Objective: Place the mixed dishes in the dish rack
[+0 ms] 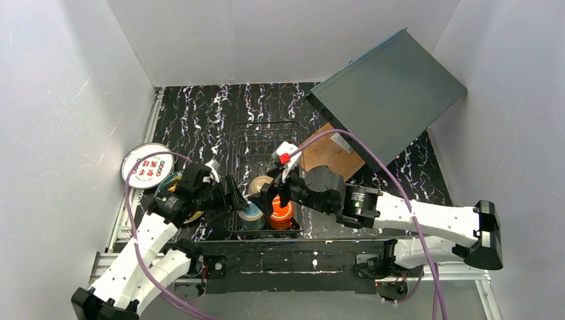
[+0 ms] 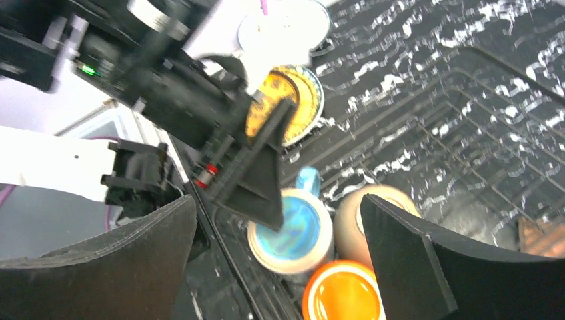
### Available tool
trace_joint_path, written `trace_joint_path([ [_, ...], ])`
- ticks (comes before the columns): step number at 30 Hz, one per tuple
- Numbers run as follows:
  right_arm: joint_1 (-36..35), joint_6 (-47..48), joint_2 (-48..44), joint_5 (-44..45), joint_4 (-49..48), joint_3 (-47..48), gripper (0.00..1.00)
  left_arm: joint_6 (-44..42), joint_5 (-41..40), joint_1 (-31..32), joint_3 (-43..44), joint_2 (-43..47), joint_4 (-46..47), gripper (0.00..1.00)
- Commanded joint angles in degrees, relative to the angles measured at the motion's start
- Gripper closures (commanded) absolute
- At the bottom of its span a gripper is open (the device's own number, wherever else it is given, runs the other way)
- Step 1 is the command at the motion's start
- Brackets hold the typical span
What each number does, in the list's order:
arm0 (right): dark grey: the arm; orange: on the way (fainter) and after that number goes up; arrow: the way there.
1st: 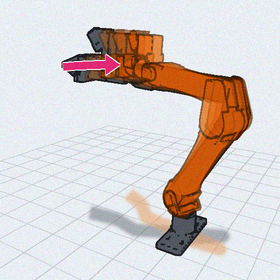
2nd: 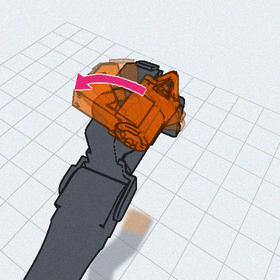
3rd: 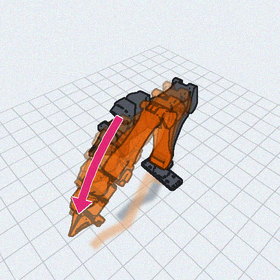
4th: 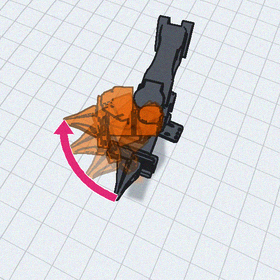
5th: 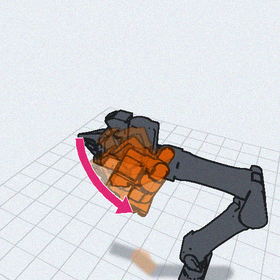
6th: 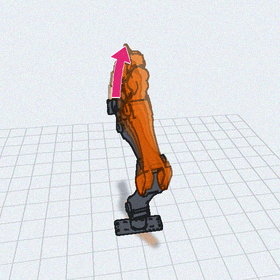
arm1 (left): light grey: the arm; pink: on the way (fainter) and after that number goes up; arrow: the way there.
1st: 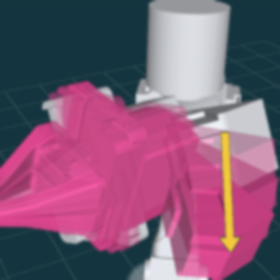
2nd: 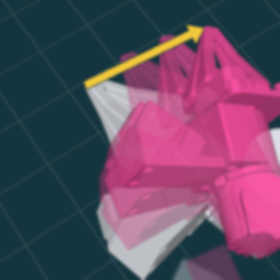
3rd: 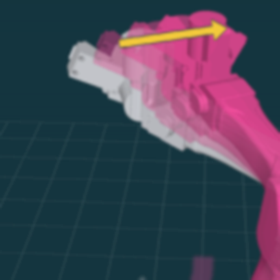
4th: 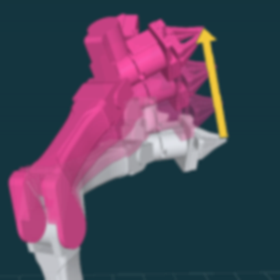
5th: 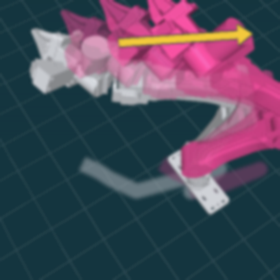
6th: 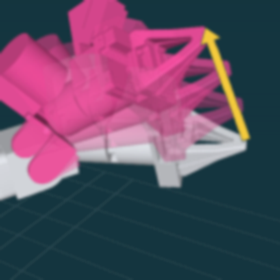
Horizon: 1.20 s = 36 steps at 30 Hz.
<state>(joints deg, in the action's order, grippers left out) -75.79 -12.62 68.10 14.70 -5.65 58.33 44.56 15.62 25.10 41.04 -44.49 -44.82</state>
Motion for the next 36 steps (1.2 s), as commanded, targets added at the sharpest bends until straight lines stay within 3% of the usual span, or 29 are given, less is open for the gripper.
trace_joint_path([
  [1, 0.78, -2.59, -1.85, 3.37, 9.12, -0.59, 0.0, -2.67, -2.14, 0.21, 3.44, 4.66, -4.23, 0.19],
  [6, 3.17, -6.9, -1.52, 2.15, 11.93, -1.19, 0.0, -4.06, -5.5, 0.17, 11.27, 5.94, -6.01, 0.1],
  [14, 4.66, -9.27, 0.05, -1.52, 13.38, -0.2, 0.0, -4.34, -32.84, 0.21, 19.23, 3.8, -17.47, 0.07],
  [22, 4.68, -8.31, 1.46, -2.22, 15.16, 1.32, 0.0, -5.87, -48.32, -0.13, 18.3, -2.63, -20.01, 0.02],
  [29, 4.66, -7.44, 1.08, -3.43, 15.03, 1.02, 0.0, -12.57, -43.99, -10.1, 18.65, -9.82, -10.21, 0.02],
  [36, 4.84, -6.18, -0.45, -3.57, 14.32, -0.73, 0.0, -18.75, -51.64, -17.0, 26.33, -28.73, -2.03, 0.02],
])
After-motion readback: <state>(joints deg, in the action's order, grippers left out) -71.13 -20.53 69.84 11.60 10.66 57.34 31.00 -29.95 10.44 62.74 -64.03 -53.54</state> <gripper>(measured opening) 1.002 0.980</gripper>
